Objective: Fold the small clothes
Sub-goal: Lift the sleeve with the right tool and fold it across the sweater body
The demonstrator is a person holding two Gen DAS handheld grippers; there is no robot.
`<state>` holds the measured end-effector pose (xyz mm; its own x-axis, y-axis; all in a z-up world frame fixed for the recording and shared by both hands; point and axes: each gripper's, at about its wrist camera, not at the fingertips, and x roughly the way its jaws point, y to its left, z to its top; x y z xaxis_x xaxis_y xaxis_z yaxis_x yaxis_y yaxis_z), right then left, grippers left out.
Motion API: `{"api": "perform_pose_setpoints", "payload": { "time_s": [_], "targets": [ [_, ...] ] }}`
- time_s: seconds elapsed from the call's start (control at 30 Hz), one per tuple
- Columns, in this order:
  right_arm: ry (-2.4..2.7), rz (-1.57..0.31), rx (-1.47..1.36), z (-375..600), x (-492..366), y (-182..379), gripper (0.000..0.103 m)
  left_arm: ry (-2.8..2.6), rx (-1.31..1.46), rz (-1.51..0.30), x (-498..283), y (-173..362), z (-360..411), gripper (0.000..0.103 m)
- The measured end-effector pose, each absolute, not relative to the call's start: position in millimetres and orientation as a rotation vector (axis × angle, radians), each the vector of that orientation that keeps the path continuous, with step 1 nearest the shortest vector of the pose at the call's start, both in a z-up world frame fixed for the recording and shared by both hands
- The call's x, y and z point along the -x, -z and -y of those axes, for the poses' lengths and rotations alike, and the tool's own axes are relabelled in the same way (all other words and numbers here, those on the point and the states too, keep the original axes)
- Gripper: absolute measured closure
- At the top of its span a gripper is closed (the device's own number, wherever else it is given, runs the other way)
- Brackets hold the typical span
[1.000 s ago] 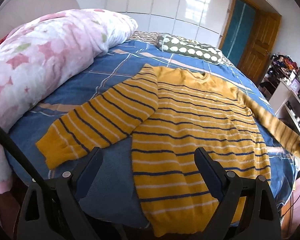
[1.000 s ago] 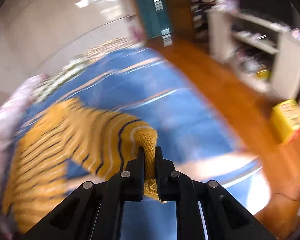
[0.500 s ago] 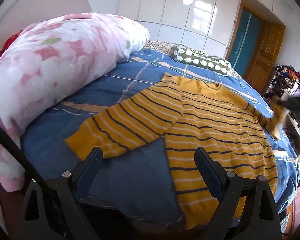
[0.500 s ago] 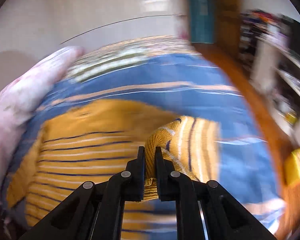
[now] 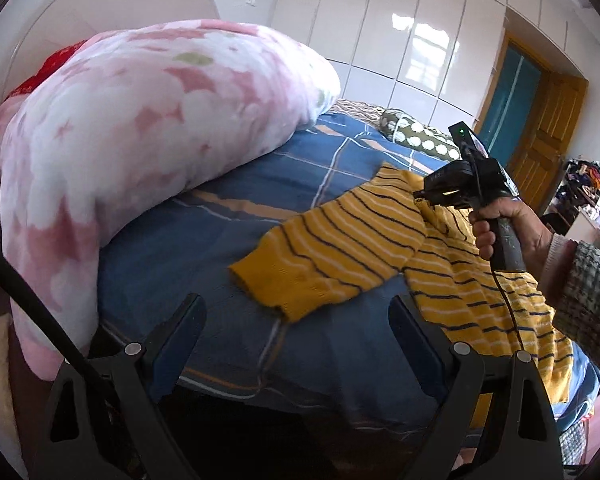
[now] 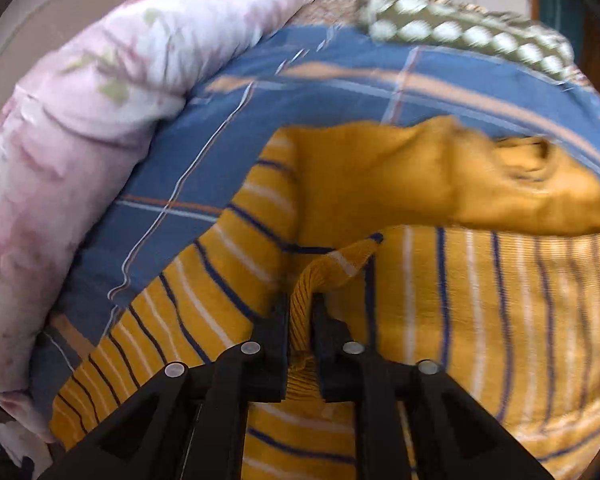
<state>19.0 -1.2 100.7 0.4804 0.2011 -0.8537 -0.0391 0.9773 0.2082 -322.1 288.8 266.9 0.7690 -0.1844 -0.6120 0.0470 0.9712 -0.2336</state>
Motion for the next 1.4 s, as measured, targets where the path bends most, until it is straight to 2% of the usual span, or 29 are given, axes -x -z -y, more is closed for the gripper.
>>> {"api": "perform_pose_setpoints", "payload": {
  "time_s": [0.07, 0.13, 0.23, 0.3, 0.4, 0.63, 0.77, 0.8, 0.83, 0.9, 1.03, 1.2, 1.27, 1.4],
  "targets": [
    [-0.149, -1.030, -0.166, -5, -19, -105, 0.078, 0.113, 0.230, -0.685, 322, -261, -295, 0.011],
    [-0.172, -0.981, -0.176, -6, -14, -116, 0.070, 0.096, 0.269, -0.687, 321, -258, -304, 0.011],
    [-0.265, -0.937, -0.145, -25, 7, -135, 0.067, 0.059, 0.316, -0.688, 320, -253, -318, 0.011],
    [-0.335, -0.939, -0.101, -43, 20, -141, 0.066, 0.023, 0.331, -0.687, 321, -254, -329, 0.011],
    [-0.509, -0.967, -0.037, -83, 63, -152, 0.059, -0.033, 0.329, -0.675, 324, -258, -343, 0.011],
    [-0.850, -0.910, 0.289, -180, 172, -144, 0.036, -0.137, 0.343, -0.635, 336, -268, -373, 0.011],
    [-0.843, -0.888, 0.483, -218, 191, -117, 0.034, -0.159, 0.353, -0.626, 342, -267, -380, 0.011],
    [-0.819, -0.885, 0.495, -222, 189, -112, 0.035, -0.159, 0.356, -0.629, 341, -266, -379, 0.011],
    [-0.788, -0.882, 0.496, -225, 186, -109, 0.054, -0.153, 0.356, -0.631, 342, -264, -377, 0.011],
    [-0.726, -0.911, 0.425, -222, 171, -114, 0.082, -0.142, 0.349, -0.633, 341, -262, -370, 0.011],
    [-0.654, -0.827, 0.164, -169, 136, -165, 0.085, -0.107, 0.310, -0.622, 338, -263, -351, 0.011],
    [-0.398, -0.704, -0.177, -6, 106, -235, 0.085, -0.042, 0.277, -0.628, 325, -268, -324, 0.011],
    [-0.248, -0.691, -0.267, 75, 106, -241, 0.085, -0.019, 0.264, -0.642, 318, -268, -313, 0.011],
    [0.004, -0.738, -0.379, 202, 105, -214, 0.085, 0.036, 0.251, -0.675, 303, -266, -289, 0.011]
  ]
}}
